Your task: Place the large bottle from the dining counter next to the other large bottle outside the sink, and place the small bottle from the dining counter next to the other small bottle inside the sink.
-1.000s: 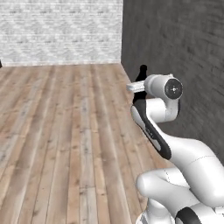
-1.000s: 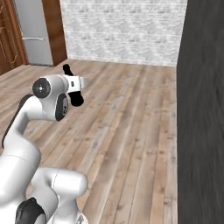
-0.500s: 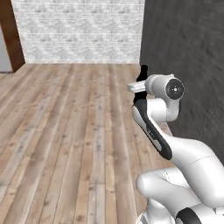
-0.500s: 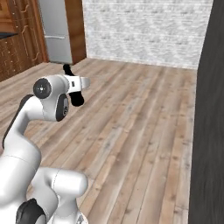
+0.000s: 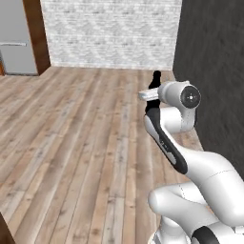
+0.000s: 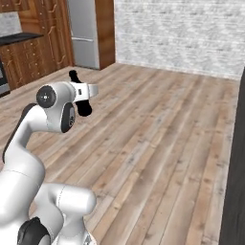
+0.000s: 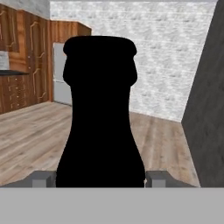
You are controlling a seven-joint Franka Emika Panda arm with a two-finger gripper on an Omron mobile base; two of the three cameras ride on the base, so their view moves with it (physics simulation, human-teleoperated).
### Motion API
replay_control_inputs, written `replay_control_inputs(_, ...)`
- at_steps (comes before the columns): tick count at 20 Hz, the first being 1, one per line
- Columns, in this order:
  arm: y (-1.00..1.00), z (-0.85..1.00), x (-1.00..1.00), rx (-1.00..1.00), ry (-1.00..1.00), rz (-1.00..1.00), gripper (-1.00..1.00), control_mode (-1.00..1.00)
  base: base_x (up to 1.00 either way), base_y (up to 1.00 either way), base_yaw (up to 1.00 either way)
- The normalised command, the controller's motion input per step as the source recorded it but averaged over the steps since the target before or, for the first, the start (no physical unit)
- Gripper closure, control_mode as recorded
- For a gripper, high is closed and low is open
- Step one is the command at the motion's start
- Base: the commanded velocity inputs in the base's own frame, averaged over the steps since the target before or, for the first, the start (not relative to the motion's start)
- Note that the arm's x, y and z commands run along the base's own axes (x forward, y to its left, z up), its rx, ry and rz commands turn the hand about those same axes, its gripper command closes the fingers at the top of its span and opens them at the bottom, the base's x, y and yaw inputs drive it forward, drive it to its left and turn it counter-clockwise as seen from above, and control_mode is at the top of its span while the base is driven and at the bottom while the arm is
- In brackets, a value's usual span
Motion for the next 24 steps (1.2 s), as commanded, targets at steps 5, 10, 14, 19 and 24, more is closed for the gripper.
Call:
replay_control_inputs(5, 0.0, 0.0, 0.0, 0.0, 0.0, 0.0, 1.0, 1.0, 0.0, 0.0, 0.25)
replay_control_inputs(10, 0.0, 0.0, 0.0, 0.0, 0.0, 0.0, 1.0, 1.0, 0.0, 0.0, 0.25)
replay_control_inputs(14, 0.0, 0.0, 0.0, 0.0, 0.0, 0.0, 1.0, 1.0, 0.03, 0.0, 0.25)
replay_control_inputs(19, 0.0, 0.0, 0.0, 0.0, 0.0, 0.0, 1.0, 1.0, 0.15, 0.0, 0.25)
replay_control_inputs(24, 0.0, 0.0, 0.0, 0.0, 0.0, 0.0, 1.0, 1.0, 0.23, -0.03, 0.24)
